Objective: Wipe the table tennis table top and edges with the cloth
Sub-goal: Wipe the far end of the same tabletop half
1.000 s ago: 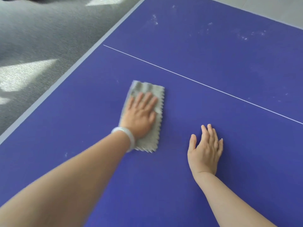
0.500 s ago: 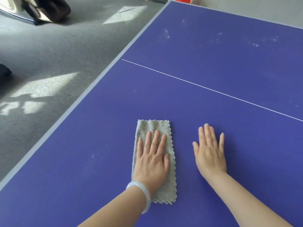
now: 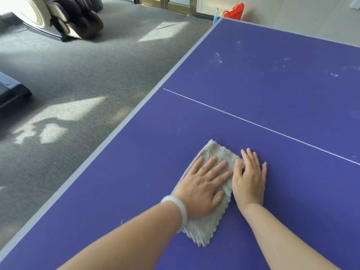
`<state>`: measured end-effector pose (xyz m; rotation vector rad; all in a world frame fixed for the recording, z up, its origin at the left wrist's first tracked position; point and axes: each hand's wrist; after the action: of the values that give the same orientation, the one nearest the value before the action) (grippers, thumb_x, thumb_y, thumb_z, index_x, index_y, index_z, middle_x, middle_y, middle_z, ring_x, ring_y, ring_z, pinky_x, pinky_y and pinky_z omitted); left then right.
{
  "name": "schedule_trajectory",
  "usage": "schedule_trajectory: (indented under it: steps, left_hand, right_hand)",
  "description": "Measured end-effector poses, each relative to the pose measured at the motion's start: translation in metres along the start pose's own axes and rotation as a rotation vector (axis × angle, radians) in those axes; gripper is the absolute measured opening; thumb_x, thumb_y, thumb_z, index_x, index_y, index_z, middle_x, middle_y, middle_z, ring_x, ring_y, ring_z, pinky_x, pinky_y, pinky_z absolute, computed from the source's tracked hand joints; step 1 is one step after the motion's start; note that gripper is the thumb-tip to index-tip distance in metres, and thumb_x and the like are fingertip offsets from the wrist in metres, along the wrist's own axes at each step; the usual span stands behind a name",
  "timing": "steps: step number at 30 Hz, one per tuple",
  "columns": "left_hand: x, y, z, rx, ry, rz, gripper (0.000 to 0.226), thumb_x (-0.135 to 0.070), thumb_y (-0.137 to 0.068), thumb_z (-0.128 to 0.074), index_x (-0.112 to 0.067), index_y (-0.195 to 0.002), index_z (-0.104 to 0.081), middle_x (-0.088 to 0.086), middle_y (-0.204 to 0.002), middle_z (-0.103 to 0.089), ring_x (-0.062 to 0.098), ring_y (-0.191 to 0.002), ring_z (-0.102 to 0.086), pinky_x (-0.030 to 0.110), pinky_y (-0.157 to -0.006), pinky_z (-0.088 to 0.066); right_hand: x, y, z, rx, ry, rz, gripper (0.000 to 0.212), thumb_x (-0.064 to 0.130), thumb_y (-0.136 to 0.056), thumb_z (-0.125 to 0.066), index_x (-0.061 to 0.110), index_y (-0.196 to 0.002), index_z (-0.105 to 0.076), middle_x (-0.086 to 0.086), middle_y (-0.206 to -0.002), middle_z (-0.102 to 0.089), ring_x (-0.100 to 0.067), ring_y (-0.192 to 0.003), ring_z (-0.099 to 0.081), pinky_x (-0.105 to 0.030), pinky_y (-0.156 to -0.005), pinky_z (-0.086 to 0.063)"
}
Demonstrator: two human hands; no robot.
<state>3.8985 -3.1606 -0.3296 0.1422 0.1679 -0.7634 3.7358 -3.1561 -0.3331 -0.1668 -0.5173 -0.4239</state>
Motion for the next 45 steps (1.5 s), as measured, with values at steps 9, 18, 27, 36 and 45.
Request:
schedule_trajectory:
  steps: [9, 18, 27, 36, 45]
  left_hand:
    - [0.106, -0.120, 0.022, -0.061, -0.035, 0.139, 0.058, -0.049, -0.101, -0.023, -0.038, -0.157, -0.013, -0.012, -0.166, -0.006, 0.017, -0.153, 0.002, 0.045, -0.123, 0.004]
    - [0.211, -0.065, 0.040, -0.145, 0.029, 0.659, 0.062, -0.057, -0.096, -0.014, -0.041, -0.156, -0.011, -0.012, -0.166, -0.005, 0.018, -0.153, 0.001, 0.046, -0.123, 0.005]
    - [0.136, 0.016, 0.025, -0.125, 0.007, 0.872, 0.062, -0.051, -0.097, -0.007, -0.038, -0.157, 0.000, -0.012, -0.165, 0.004, 0.022, -0.152, 0.009, 0.060, -0.117, 0.012]
    - [0.075, 0.012, 0.008, -0.065, -0.092, 0.191, 0.059, -0.051, -0.098, -0.016, -0.042, -0.156, -0.009, -0.014, -0.165, -0.008, 0.017, -0.153, 0.001, 0.058, -0.120, 0.002]
    - [0.034, 0.044, 0.005, -0.195, -0.020, 0.610, 0.062, -0.041, -0.098, -0.023, -0.028, -0.158, -0.017, -0.001, -0.165, -0.014, 0.025, -0.153, -0.003, 0.058, -0.119, -0.005]
  right_hand:
    - [0.002, 0.002, -0.006, -0.001, 0.249, 0.013, 0.058, 0.043, -0.102, -0.035, 0.020, -0.155, -0.035, -0.002, -0.163, -0.028, -0.018, -0.153, -0.020, -0.046, -0.126, -0.007]
    - [0.004, 0.002, -0.014, -0.013, 0.373, 0.016, 0.059, 0.042, -0.102, -0.035, 0.021, -0.157, -0.030, -0.004, -0.164, -0.025, -0.023, -0.152, -0.021, -0.051, -0.124, -0.012]
    - [0.009, 0.006, -0.008, 0.045, 0.392, 0.009, 0.062, 0.045, -0.101, -0.036, 0.019, -0.158, -0.027, -0.007, -0.165, -0.022, -0.025, -0.153, -0.017, -0.053, -0.124, -0.008]
    - [0.004, 0.002, -0.008, 0.039, 0.378, 0.016, 0.060, 0.044, -0.103, -0.032, 0.021, -0.158, -0.027, -0.005, -0.166, -0.021, -0.023, -0.153, -0.015, -0.051, -0.124, -0.006]
    - [0.003, 0.002, -0.012, 0.018, 0.323, 0.019, 0.059, 0.047, -0.103, -0.028, 0.022, -0.157, -0.030, -0.003, -0.166, -0.022, -0.021, -0.153, -0.015, -0.048, -0.124, -0.005]
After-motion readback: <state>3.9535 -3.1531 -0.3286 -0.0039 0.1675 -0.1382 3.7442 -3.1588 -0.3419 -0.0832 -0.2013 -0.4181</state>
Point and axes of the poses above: each hand's wrist, its own y-axis away from the middle knuckle, its own z-axis out of the back of the hand, x = y × z
